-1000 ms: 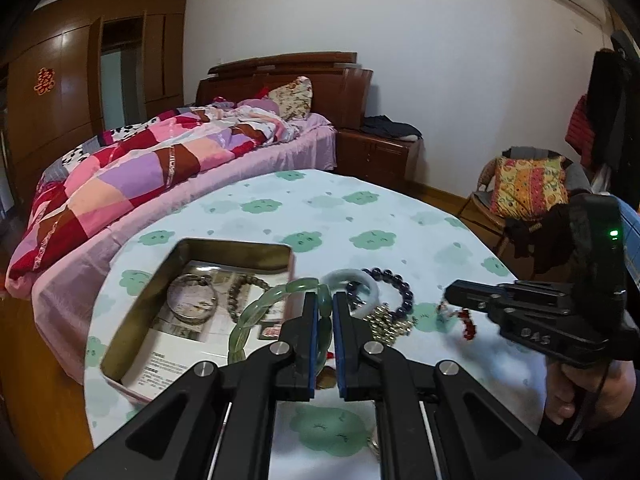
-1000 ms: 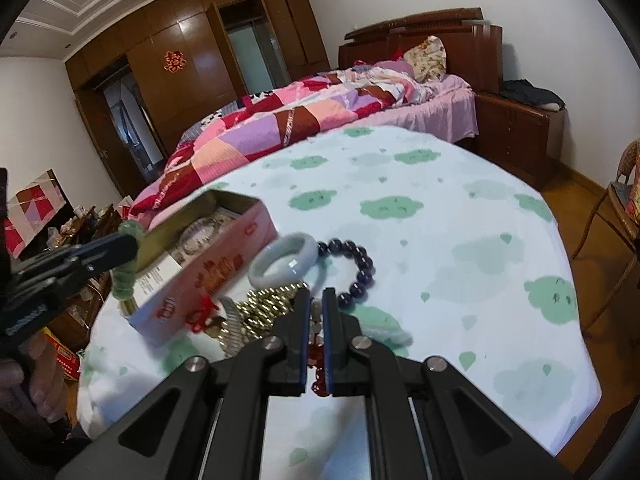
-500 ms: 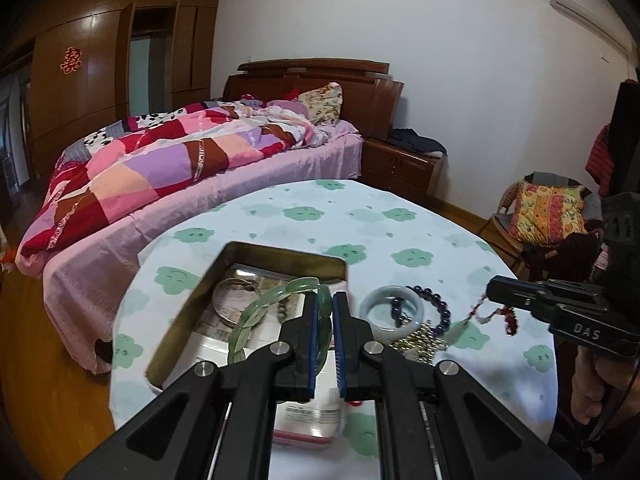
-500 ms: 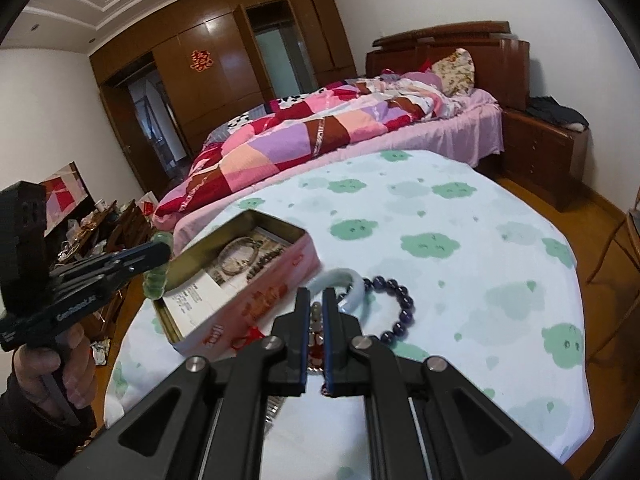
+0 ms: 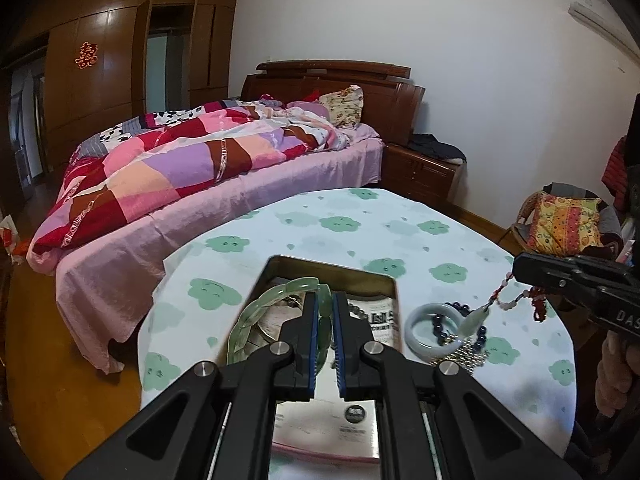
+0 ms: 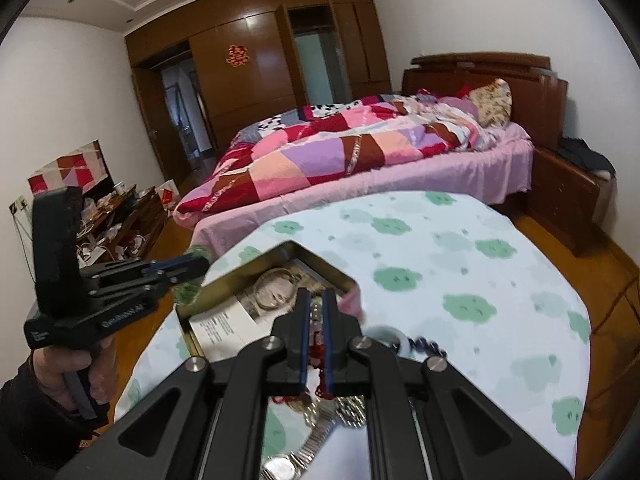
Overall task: Organize jewelry
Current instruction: 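Carry the green bangle into the tin with the left tool while the right drops the red cord there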
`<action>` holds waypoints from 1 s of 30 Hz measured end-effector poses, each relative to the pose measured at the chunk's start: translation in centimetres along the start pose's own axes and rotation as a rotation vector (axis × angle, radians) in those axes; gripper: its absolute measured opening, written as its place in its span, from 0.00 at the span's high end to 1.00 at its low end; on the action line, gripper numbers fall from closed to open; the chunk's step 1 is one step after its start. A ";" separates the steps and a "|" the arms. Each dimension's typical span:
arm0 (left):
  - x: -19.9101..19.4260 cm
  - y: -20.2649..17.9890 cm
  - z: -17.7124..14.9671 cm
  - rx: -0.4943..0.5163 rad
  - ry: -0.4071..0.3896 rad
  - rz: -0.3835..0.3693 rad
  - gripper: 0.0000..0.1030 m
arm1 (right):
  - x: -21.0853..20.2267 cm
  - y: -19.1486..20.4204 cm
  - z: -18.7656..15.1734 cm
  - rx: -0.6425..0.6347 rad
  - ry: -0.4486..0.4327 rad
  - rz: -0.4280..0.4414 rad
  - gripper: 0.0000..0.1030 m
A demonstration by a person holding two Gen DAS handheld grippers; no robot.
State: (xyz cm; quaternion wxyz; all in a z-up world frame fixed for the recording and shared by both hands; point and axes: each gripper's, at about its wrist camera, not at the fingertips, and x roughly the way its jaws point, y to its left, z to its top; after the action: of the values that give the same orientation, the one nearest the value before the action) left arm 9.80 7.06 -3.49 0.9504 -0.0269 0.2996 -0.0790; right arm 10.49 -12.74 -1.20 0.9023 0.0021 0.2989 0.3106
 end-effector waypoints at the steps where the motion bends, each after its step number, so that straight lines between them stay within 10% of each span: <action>1: 0.2 0.2 0.1 -0.002 0.005 0.001 0.94 | 0.3 0.3 0.3 -0.008 0.001 0.006 0.92; 30: 4.8 2.6 -0.9 -0.003 0.089 0.045 0.94 | 9.1 4.2 -1.1 -0.062 0.168 0.060 0.92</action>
State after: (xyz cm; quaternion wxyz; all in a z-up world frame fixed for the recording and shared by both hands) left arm 13.45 8.81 -7.20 0.9377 -0.0180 0.3421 -0.0581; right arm 13.24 -4.41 -6.15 0.8640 -0.0429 0.3633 0.3458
